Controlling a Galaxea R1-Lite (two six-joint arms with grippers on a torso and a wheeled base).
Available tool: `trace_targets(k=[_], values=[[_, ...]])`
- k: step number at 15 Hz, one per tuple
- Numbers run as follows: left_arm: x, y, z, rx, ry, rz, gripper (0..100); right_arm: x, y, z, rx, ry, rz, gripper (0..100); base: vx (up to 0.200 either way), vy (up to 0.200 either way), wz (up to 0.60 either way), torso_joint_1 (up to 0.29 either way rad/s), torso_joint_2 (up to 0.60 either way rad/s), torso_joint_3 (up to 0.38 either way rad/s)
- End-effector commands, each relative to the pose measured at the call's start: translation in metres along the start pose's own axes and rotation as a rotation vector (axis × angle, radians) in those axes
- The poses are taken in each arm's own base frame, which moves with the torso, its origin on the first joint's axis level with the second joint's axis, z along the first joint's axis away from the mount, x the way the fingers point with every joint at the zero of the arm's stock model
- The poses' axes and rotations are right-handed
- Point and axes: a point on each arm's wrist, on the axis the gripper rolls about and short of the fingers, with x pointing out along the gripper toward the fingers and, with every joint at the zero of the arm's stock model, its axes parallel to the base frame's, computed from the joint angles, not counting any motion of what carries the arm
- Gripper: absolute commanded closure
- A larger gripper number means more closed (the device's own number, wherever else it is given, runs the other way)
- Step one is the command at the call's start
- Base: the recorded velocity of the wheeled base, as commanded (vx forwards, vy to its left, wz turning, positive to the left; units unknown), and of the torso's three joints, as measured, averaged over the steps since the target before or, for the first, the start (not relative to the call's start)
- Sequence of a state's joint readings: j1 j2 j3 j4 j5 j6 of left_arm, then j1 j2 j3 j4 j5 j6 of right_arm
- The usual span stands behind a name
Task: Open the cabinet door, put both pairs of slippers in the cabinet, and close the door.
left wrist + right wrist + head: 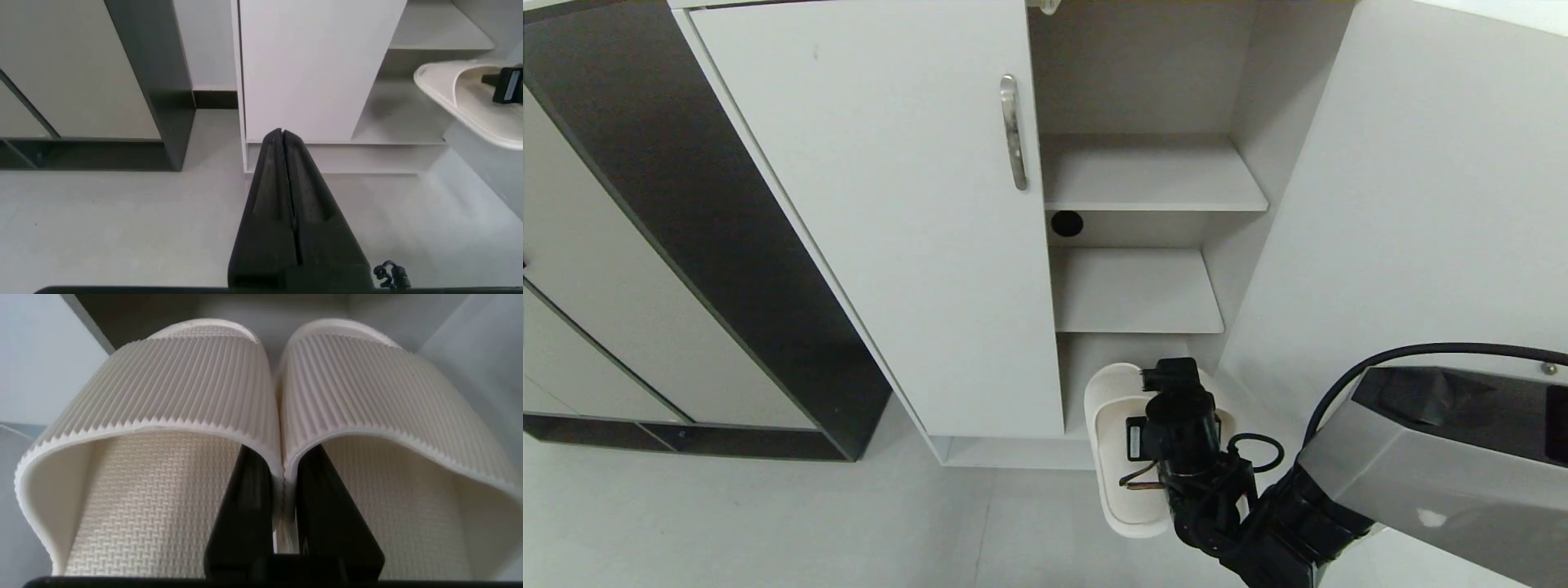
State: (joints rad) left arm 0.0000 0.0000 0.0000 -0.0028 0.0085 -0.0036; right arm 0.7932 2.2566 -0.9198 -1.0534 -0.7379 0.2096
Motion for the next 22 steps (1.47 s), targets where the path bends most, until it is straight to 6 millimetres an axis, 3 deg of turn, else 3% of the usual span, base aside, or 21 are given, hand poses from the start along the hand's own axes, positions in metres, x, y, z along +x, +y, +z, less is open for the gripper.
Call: trace_targets(k=[1, 6, 11, 22], values=[[0.000, 0.000, 0.000, -0.003, 0.001, 0.002, 100, 0.001, -0.006, 0.000, -0.007, -0.005, -0.011, 100, 0.000, 0.000, 0.00, 0.000, 0.00, 0.000], [0.000, 0.000, 0.000, -0.003, 0.001, 0.004, 100, 0.008, -0.014, 0.009, -0.006, -0.106, -0.017, 100, 0.000, 0.000, 0.00, 0.000, 0.00, 0.000], [0.000, 0.000, 0.000, -0.003, 0.001, 0.004, 100, 0.007, -0.015, 0.012, 0.009, -0.127, -0.009, 100, 0.000, 0.000, 0.00, 0.000, 0.00, 0.000], [0.000, 0.000, 0.000, -0.004, 0.001, 0.002, 100, 0.009, -0.039, 0.013, -0.009, -0.149, 0.007, 100, 0.000, 0.000, 0.00, 0.000, 0.00, 0.000]])
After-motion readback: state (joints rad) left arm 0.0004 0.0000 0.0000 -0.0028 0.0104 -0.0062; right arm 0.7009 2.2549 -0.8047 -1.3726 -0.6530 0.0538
